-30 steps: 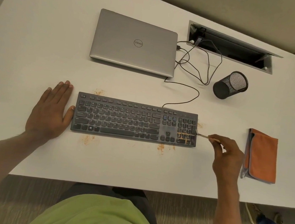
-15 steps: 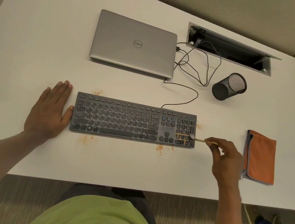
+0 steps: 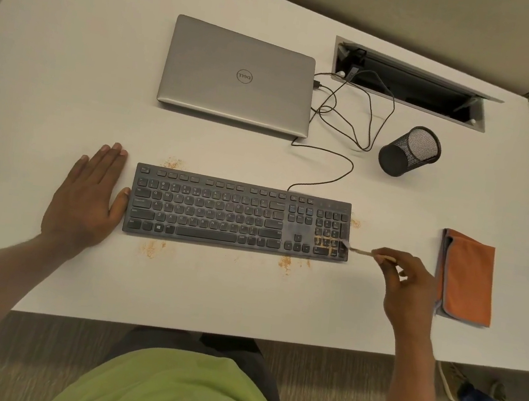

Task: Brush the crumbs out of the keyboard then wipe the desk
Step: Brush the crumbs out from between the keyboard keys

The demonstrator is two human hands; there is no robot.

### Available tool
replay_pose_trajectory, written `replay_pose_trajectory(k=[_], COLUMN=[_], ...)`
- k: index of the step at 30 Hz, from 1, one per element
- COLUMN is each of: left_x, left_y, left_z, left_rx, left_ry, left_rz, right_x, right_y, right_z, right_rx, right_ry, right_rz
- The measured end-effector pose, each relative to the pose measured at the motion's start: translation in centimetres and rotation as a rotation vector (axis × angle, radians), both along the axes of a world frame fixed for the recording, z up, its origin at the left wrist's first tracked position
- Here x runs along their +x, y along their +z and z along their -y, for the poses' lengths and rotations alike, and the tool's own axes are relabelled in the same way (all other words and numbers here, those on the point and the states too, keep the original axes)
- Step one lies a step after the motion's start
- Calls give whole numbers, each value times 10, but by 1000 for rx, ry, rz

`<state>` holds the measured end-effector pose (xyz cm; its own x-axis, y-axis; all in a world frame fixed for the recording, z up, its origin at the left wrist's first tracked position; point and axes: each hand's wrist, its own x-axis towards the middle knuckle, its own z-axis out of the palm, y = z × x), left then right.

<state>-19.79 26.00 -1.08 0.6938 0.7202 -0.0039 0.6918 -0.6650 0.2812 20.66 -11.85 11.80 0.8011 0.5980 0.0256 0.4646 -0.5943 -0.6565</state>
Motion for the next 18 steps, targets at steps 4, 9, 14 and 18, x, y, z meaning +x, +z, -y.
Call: replay_pose_trajectory(k=[4, 9, 14, 18], left_x=[0, 0, 0, 0], left_y=[1, 2, 2, 2], left_z=[0, 0, 1, 1], left_rx=[-3, -6, -6, 1], left_ry=[2, 1, 3, 0], left_rz=[-1, -9, -6, 5], right_x=[3, -2, -6, -11], right_y=[6, 5, 0, 10], right_z=[8, -2, 2, 0], right_rx=[-28, 56, 14, 12], right_ry=[-14, -111, -72, -73], right_rz=[2, 4, -27, -21])
